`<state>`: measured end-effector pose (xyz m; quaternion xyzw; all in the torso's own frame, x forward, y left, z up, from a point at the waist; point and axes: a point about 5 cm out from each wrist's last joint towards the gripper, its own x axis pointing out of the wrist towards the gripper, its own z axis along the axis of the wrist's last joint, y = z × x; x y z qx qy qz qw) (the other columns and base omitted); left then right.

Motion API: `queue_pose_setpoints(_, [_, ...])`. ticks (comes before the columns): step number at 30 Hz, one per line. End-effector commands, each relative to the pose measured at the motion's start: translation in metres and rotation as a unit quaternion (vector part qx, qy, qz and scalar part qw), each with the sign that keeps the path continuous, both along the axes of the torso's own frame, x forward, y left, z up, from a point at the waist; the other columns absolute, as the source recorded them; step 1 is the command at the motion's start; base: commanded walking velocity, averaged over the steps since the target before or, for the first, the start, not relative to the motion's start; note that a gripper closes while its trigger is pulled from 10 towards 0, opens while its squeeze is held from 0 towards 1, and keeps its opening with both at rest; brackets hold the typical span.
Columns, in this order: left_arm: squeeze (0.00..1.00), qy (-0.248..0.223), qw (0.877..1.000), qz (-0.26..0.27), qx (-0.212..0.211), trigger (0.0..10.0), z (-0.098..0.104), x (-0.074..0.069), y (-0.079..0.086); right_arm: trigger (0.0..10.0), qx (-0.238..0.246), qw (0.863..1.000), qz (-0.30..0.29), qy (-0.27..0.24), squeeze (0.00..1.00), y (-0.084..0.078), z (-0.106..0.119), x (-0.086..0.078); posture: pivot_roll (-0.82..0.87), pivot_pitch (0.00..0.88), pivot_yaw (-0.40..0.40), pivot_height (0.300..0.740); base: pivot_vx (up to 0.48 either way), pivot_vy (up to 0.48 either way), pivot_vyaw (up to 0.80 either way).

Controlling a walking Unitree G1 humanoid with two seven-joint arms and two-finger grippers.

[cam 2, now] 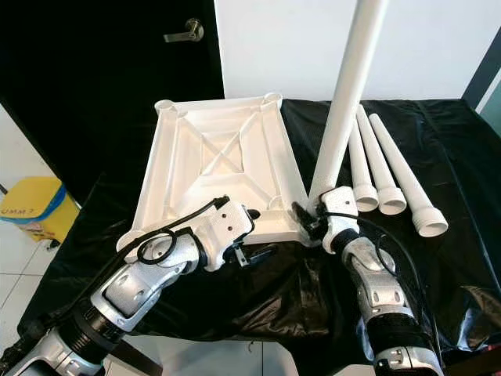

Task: Building children table

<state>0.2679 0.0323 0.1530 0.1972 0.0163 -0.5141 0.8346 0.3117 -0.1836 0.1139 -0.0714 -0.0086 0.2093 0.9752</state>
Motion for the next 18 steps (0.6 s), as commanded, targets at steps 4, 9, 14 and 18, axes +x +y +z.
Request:
queue_pose_setpoints(4, [0.00,0.020,0.998,-0.053,0.012,10.0,-0.0001,-0.0050,-0.0011,0.0,-0.016,0.999,0.014,0.034,0.00,0.0034,-0.0149,-0.0043,-0.20,0.013,0.030,0.740,0.000,0.000,0.00])
queue_pose_setpoints(9, [0.00,0.021,0.998,-0.053,0.013,10.0,-0.0001,-0.0048,-0.0010,10.0,-0.011,0.999,0.009,0.037,0.00,0.0034,-0.0166,-0.0046,-0.20,0.014,0.033,0.740,0.000,0.000,0.00])
queue_pose_setpoints(14, [0.00,0.021,0.998,-0.056,0.014,10.0,-0.0003,-0.0056,-0.0014,10.0,-0.007,0.999,-0.018,0.040,0.00,0.0044,-0.0193,-0.0045,-0.21,0.015,0.038,0.740,0.000,0.000,0.00])
queue_pose_setpoints(18, [0.00,0.022,0.998,-0.058,0.014,10.0,-0.0003,-0.0060,-0.0013,10.0,0.001,0.998,-0.056,0.042,0.00,0.0068,-0.0209,-0.0035,-0.21,0.016,0.042,0.740,0.000,0.000,0.00])
